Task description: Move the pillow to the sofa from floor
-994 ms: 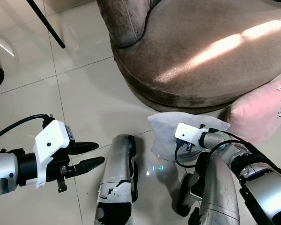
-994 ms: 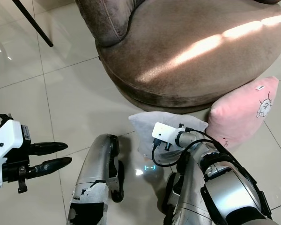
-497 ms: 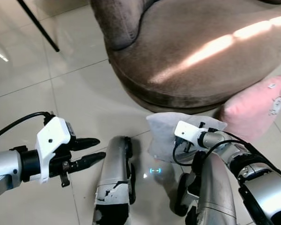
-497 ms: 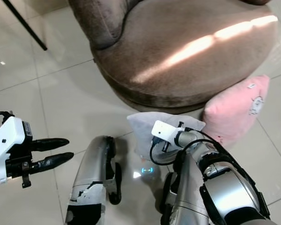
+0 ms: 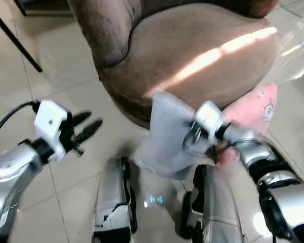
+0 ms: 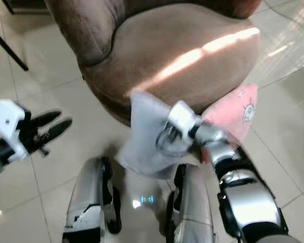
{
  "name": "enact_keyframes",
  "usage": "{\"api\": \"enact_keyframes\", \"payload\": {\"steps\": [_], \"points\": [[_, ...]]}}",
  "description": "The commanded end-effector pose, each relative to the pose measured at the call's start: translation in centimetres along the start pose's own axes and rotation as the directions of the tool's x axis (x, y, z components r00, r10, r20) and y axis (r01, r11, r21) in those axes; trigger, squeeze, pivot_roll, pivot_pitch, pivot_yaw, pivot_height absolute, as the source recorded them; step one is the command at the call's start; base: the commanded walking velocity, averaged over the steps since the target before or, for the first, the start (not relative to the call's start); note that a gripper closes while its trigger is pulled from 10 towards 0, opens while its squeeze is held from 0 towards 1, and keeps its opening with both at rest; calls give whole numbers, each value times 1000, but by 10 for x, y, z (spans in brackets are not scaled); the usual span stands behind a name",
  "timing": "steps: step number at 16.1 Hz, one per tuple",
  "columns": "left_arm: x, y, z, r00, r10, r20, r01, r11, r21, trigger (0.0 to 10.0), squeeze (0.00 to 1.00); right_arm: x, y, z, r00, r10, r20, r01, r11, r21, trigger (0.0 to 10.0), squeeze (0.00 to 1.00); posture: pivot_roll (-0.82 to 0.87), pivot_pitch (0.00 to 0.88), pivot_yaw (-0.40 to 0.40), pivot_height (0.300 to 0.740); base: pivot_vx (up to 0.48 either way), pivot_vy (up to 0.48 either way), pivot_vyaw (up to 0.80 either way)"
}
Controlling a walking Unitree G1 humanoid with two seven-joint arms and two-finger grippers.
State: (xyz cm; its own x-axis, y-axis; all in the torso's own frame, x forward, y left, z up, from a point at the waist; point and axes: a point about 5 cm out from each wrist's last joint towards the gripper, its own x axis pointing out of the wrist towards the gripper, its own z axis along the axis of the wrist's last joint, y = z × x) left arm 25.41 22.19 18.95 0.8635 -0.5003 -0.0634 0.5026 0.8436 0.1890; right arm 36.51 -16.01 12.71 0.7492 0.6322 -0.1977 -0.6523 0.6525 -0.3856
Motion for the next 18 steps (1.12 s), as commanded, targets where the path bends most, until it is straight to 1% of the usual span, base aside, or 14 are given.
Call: {"api": "enact_keyframes", "payload": {"steps": [1, 2, 3, 4, 5, 6, 8, 9, 10, 12, 13, 15, 16, 18], "points": [[2, 0, -4, 999, 52, 14, -52, 999, -4, 10000, 0, -4, -27, 36, 971, -156, 183, 152, 988, 38, 0, 0, 46, 139, 32, 570, 0, 0, 0], [6, -4, -5, 998, 60, 25, -60, 998, -11, 10000, 0, -10, -34, 45, 948, -218, 232, 209, 976, 62, 0, 0, 28, 123, 36, 570, 0, 0, 0], [13, -14, -10, 998, 59, 34, -59, 998, -17, 10000, 0, -23, -42, 59, 890, -335, 308, 312, 942, 123, 0, 0, 21, 98, 41, 570, 0, 0, 0], [22, -24, -12, 998, 48, 43, -47, 998, -37, 10000, 0, -37, -43, 69, 836, -418, 356, 372, 908, 192, 0, 0, 13, 74, 50, 570, 0, 0, 0], [27, -31, -12, 998, 33, 48, -31, 999, -36, 10000, 0, -43, -42, 74, 808, -457, 373, 396, 888, 232, 0, 0, 3, 63, 55, 570, 0, 0, 0], [35, -42, -12, 997, -6, 71, 9, 999, -48, 10000, 0, -59, -39, 85, 745, -542, 390, 461, 840, 288, 0, 0, -15, 53, 59, 570, 0, 0, 0], [44, -48, -12, 996, -26, 87, 30, 999, -45, 10000, 0, -75, -36, 97, 676, -629, 384, 526, 777, 346, 0, 0, -36, 37, 71, 570, 0, 0, 0], [46, -47, -10, 995, 8, 101, -4, 999, -39, 10000, 0, -96, -32, 106, 547, -755, 361, 603, 655, 456, 0, 0, -37, 31, 74, 570, 0, 0, 0], [48, -44, -9, 993, 67, 98, -61, 996, -61, 10000, 0, -111, -20, 105, 479, -835, 270, 651, 544, 529, 10000, 0, -42, 16, 82, 570, 0, 0, 0], [52, -44, -13, 989, 124, 84, -120, 991, -57, 10000, 0, -106, 8, 92, 542, -801, 255, 664, 594, 455, 10000, 0, -49, 13, 83, 570, 0, 0, 0], [53, -44, -14, 987, 137, 83, -132, 990, -56, 10000, 0, -104, 13, 90, 551, -794, 256, 661, 603, 447, 10000, 0, -49, 13, 83, 570, 0, 0, 0], [61, -41, -13, 974, 204, 98, -201, 979, -38, 10000, 0, -90, 30, 85, 606, -762, 229, 643, 638, 423, 10000, 0, -56, 7, 65, 585, 0, 0, 0], [65, -41, -15, 970, 228, 90, -229, 973, 8, 10000, 0, -84, 34, 86, 618, -763, 188, 634, 626, 454, 10000, 0, -61, 4, 57, 600, 0, 0, 0], [71, -44, -15, 967, 240, 90, -242, 970, 13, 10000, 0, -76, 33, 86, 624, -762, 176, 633, 624, 458, 10000, 0, -63, 4, 47, 615, 0, 0, 0]]}}
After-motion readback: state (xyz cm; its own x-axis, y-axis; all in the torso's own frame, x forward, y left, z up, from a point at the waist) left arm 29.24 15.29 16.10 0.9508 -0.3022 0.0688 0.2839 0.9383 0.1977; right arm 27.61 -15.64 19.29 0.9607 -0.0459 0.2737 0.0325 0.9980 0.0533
